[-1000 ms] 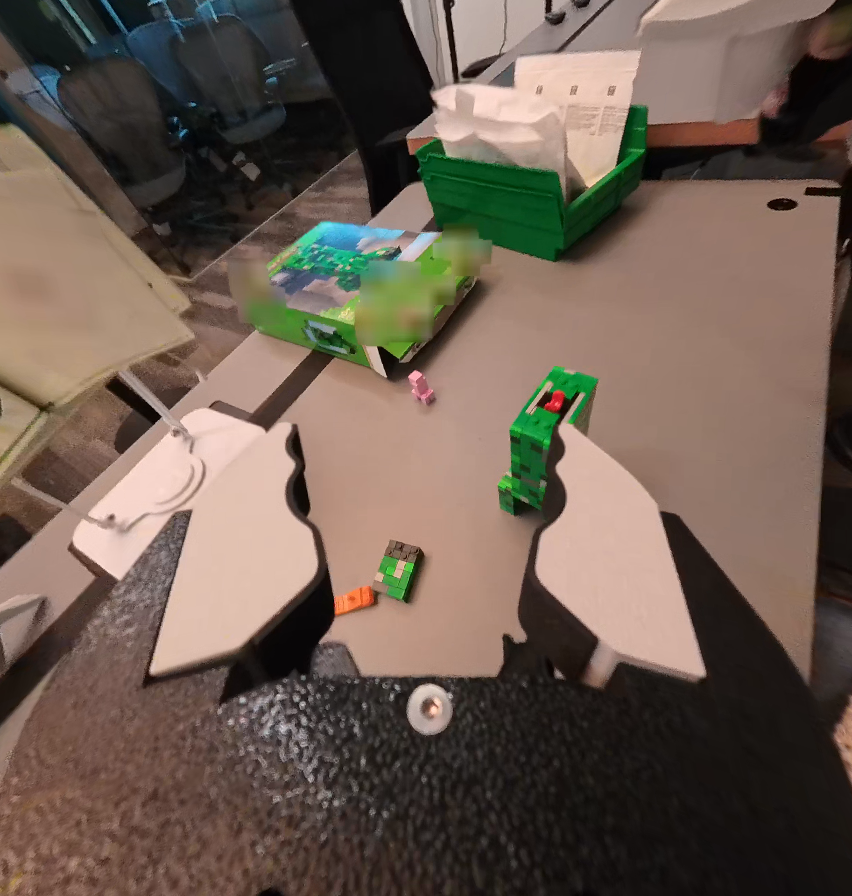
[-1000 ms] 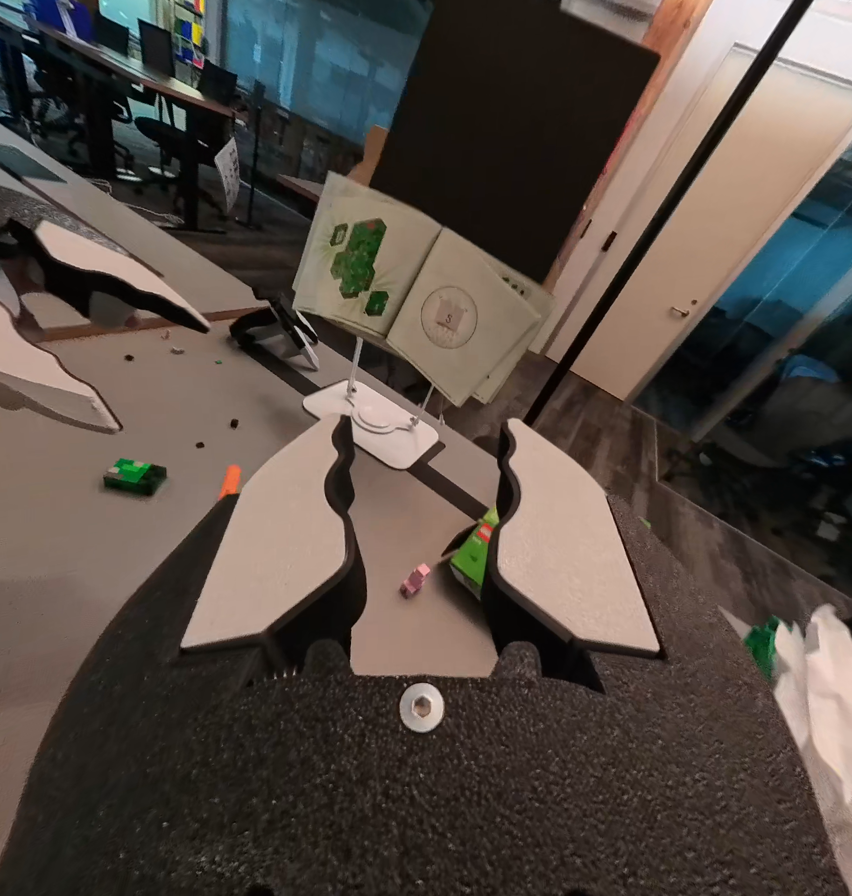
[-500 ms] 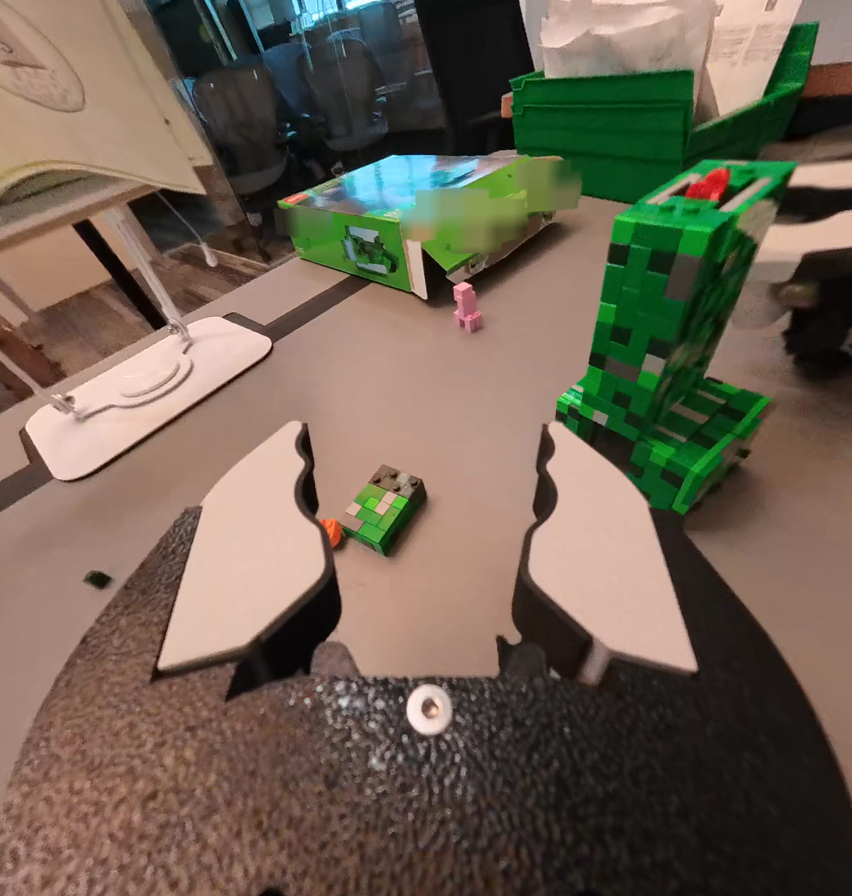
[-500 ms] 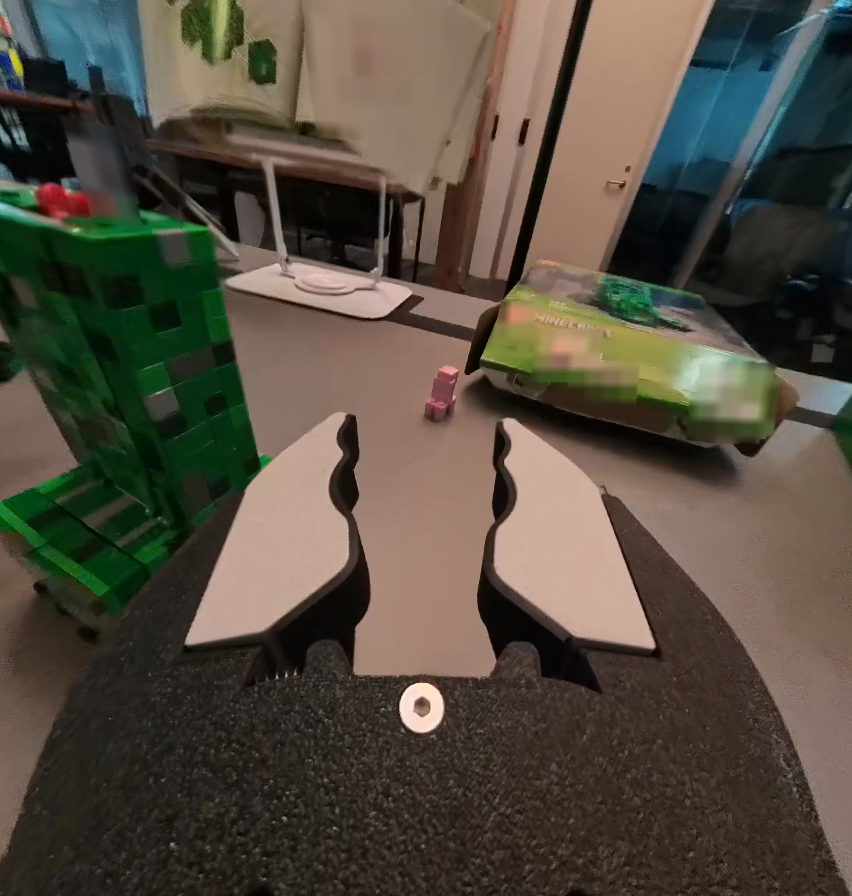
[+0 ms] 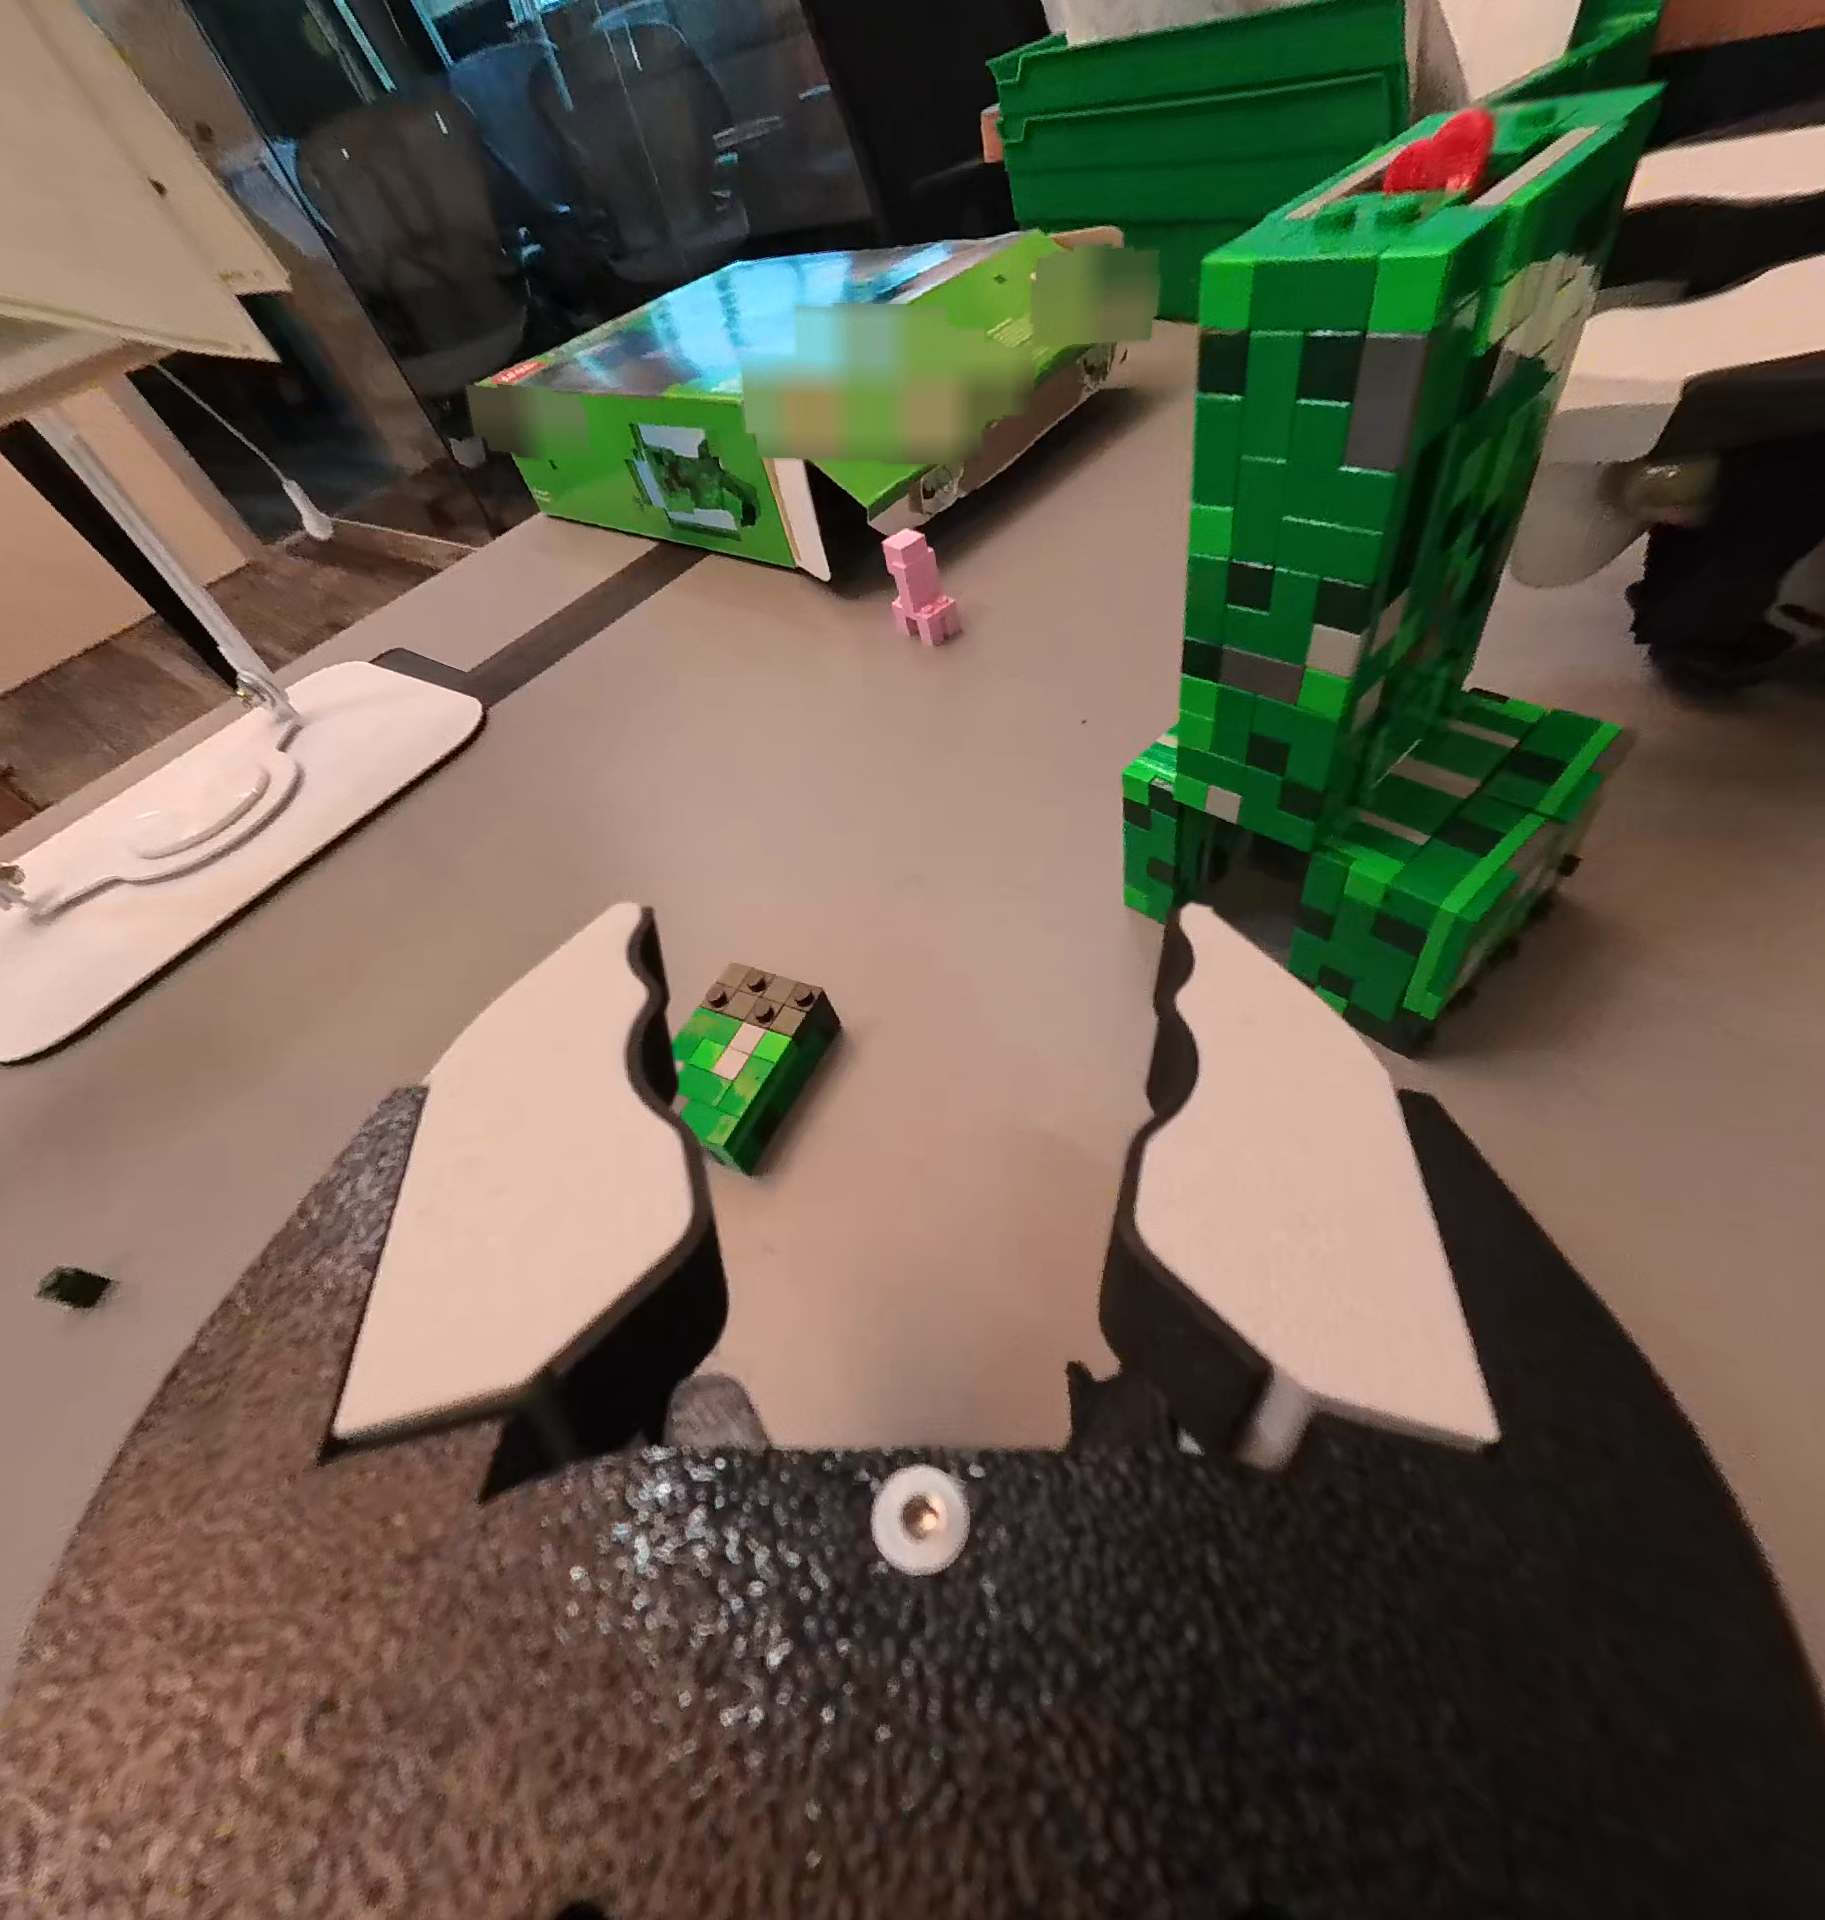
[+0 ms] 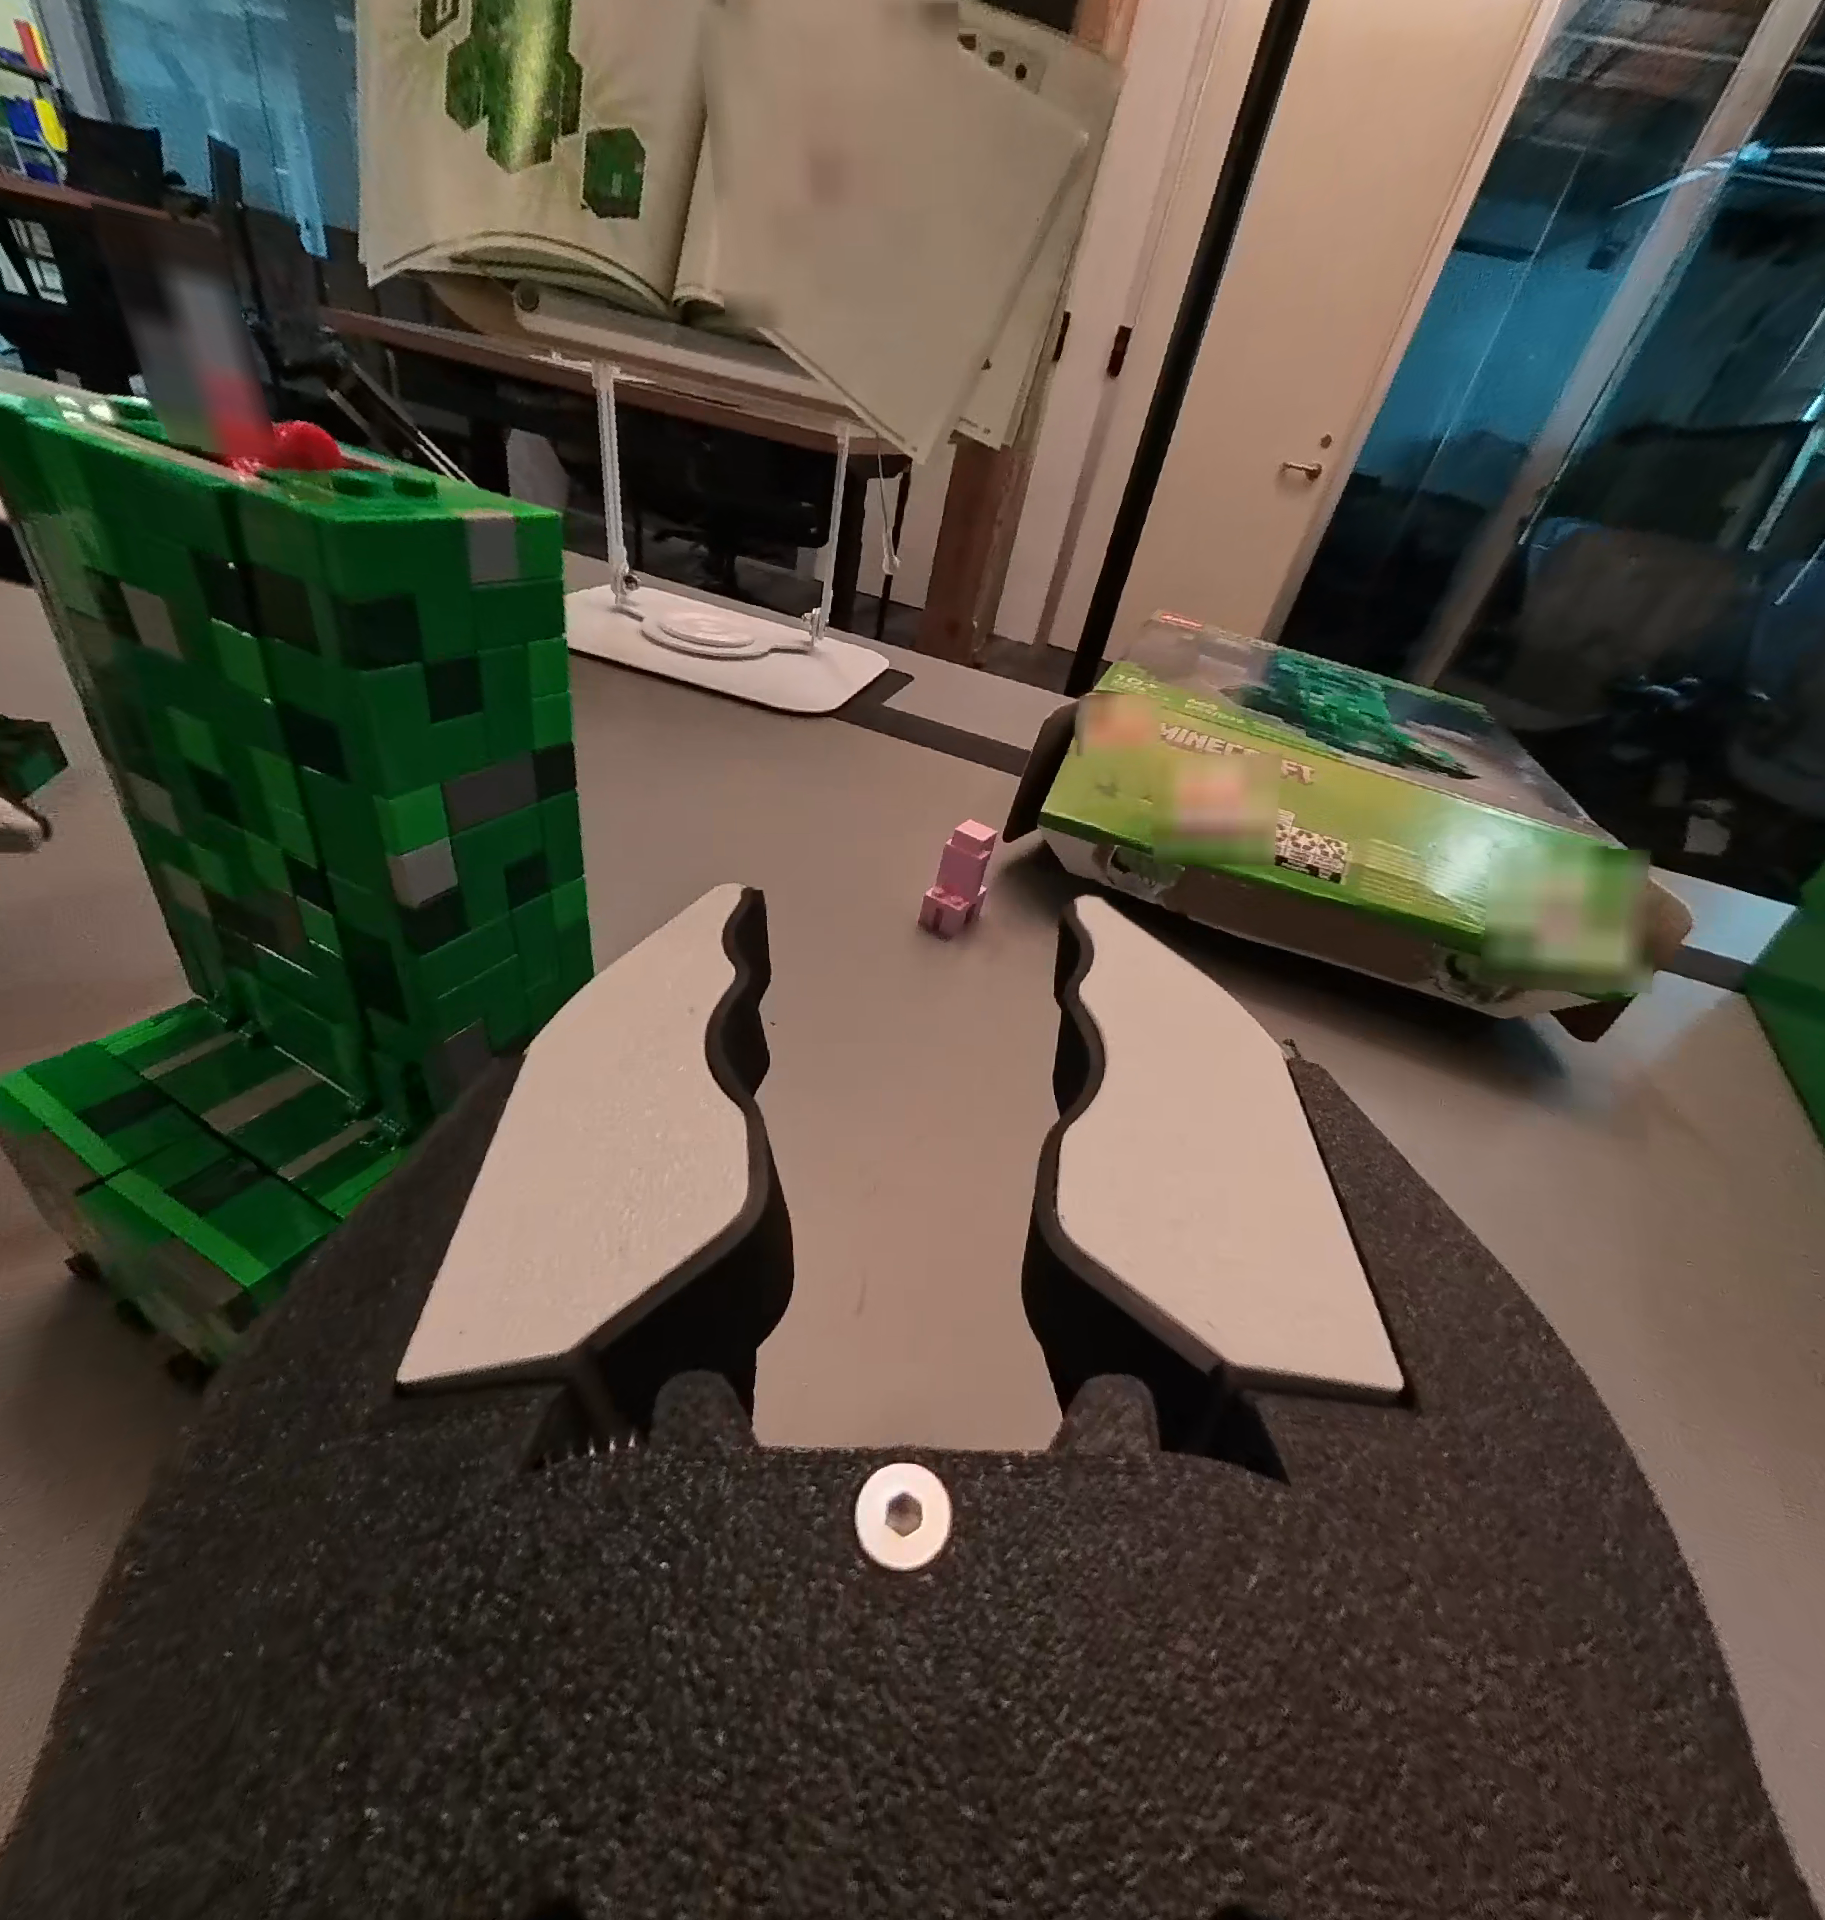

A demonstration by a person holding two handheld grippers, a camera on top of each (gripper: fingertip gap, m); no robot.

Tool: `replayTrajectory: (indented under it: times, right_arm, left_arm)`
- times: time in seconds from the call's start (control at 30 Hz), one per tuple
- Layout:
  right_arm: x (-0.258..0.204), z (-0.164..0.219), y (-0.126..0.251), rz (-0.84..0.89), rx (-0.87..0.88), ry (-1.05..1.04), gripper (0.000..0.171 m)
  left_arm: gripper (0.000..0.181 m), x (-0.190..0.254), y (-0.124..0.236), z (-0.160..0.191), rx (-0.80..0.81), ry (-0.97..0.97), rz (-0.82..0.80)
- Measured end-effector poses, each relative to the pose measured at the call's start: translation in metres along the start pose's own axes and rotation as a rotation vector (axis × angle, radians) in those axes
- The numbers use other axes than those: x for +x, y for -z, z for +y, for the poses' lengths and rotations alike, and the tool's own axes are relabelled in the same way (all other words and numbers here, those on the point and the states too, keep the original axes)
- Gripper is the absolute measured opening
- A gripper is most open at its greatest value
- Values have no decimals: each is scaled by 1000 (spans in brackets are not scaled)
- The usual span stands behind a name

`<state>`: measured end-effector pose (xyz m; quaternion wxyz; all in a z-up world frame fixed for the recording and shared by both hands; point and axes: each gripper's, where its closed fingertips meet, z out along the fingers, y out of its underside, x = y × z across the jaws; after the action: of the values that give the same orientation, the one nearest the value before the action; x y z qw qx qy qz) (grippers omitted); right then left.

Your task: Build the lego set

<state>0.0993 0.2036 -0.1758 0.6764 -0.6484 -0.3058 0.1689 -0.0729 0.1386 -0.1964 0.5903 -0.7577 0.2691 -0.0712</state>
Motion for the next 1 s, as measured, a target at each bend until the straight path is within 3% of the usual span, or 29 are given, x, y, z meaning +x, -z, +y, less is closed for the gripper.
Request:
replayTrajectory:
  times: [1.0]
  right_arm:
    - [-4,-7,5,-24,49,2,50]
  left_arm:
    - [90,9,-2,-2,45,21,52]
